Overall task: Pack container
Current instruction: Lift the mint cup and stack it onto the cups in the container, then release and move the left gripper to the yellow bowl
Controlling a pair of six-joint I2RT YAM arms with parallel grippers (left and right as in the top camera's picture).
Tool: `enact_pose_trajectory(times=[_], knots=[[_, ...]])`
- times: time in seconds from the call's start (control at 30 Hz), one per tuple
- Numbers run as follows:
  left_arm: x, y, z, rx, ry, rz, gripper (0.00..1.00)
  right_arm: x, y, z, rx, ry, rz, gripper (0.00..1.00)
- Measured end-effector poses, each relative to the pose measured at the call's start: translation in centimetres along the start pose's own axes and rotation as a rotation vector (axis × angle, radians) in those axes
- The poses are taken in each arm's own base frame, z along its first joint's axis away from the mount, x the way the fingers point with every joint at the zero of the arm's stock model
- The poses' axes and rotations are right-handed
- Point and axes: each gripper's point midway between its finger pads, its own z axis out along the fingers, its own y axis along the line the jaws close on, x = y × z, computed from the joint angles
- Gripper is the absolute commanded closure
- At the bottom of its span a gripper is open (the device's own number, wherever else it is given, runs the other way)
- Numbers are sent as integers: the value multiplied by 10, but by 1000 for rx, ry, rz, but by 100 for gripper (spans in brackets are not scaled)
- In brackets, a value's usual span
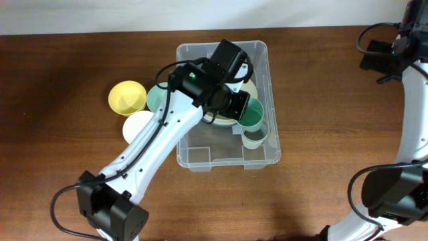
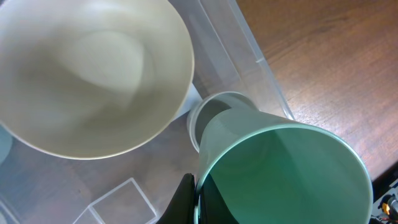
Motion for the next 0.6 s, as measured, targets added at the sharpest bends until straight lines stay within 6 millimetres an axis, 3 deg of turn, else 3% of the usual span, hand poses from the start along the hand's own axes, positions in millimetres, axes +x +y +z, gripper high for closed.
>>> enact_pose_trajectory(times=[0.17,0.23,0.3,0.47,0.6], knots=[[4,-6,11,3,28,12,95,0,0,0,0,0,0,1],[6,-5,16,0,38,13,60,0,0,0,0,0,-1,1],[5,-4,17,-6,37,16,45,0,0,0,0,0,-1,1],[-3,6,17,-63,0,21,43,0,0,0,0,0,0,1],[-13,31,9,-174,-38,5,42,0,0,0,0,0,0,1]])
